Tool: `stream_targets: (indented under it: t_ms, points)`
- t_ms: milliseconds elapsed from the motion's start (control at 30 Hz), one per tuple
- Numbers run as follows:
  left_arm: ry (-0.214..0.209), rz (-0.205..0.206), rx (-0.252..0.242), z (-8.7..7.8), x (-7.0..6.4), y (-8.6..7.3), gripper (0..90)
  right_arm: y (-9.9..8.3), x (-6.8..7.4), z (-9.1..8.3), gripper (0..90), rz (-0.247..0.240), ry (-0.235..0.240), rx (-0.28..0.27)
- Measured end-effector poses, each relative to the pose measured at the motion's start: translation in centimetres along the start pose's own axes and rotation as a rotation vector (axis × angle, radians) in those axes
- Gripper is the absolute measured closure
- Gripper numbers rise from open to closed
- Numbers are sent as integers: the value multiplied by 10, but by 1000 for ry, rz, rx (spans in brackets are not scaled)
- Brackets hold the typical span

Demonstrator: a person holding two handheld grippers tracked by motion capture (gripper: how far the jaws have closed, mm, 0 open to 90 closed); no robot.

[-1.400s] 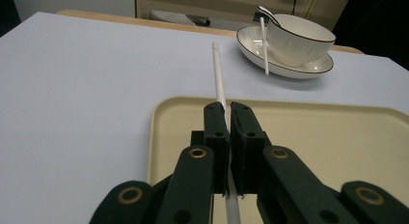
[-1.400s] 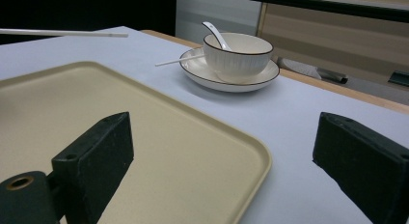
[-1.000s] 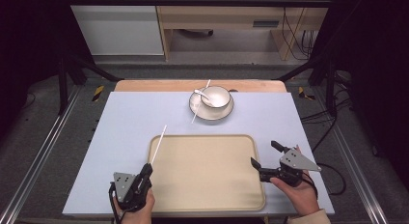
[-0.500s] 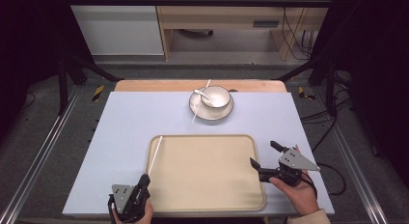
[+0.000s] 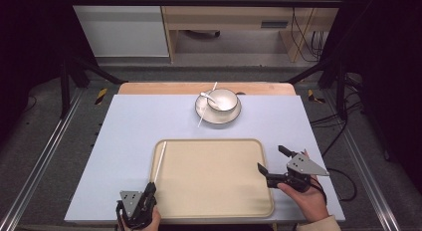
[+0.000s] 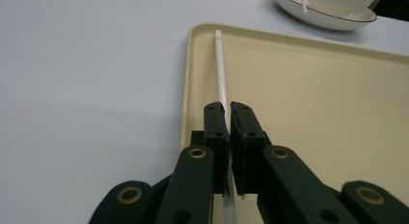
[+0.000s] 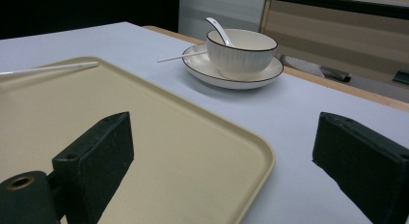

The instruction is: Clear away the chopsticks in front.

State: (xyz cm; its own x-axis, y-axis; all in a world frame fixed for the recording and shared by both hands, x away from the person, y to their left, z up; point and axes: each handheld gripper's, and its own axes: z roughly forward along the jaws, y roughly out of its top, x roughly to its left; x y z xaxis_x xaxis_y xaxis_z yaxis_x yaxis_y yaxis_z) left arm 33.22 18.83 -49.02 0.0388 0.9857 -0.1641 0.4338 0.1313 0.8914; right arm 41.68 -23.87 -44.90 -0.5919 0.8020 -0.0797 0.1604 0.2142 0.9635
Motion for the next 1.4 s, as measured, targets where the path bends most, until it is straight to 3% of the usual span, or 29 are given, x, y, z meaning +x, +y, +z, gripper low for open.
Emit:
stream_targets:
  t_ms: [233,633,800,933,1167,1267,1400]
  points:
    - [12,1,19,2,0,-4,854,0,0,0,75,-2,1,1]
    - [3,-33,36,5,2,-6,850,0,1,1,75,-1,4,2]
    - [-5,-34,25,3,0,-2,786,0,0,1,74,-2,4,2]
    - [-16,-14,10,1,-2,7,742,-1,0,1,74,-3,3,4]
    - [-50,75,28,12,-3,32,638,-1,1,2,72,-9,5,12]
    - [-109,80,24,19,-4,46,605,-1,0,2,70,-10,3,13]
    - [-147,132,37,35,-10,60,551,-2,0,2,65,-9,3,19]
